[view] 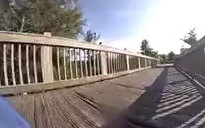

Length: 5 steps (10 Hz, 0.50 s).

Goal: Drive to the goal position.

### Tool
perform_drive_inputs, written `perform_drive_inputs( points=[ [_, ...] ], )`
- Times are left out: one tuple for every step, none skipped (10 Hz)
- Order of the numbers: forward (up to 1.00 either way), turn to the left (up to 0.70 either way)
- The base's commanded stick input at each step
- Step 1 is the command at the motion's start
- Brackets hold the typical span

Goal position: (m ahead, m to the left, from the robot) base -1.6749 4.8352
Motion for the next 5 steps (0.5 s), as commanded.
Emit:
perform_drive_inputs(
  points=[
    [0.0, 0.45],
    [0.0, 0.45],
    [0.0, 0.45],
    [0.0, 0.45],
    [0.0, 0.45]
  ],
)
